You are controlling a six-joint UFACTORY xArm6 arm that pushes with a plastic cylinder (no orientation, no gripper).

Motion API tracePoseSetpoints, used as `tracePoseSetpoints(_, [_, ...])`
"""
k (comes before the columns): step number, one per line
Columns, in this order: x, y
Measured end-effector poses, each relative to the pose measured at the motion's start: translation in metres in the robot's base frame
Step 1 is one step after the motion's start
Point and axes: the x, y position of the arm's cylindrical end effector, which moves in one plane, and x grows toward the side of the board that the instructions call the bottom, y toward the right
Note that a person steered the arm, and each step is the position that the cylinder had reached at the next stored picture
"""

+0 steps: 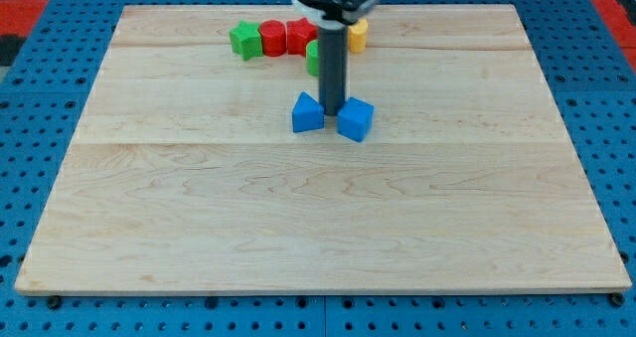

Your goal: Move your arm to the center

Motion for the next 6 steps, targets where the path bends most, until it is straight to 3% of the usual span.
tracePoseSetpoints(1, [0.023,0.047])
tracePoseSetpoints(2, [0.051,0.056])
tracePoseSetpoints(3, [0.097,0.026])
tracePoseSetpoints(4, [0.110,-0.039])
tracePoseSetpoints(5, [0.071,-0.108])
tracePoseSetpoints(6, [0.025,-0.131])
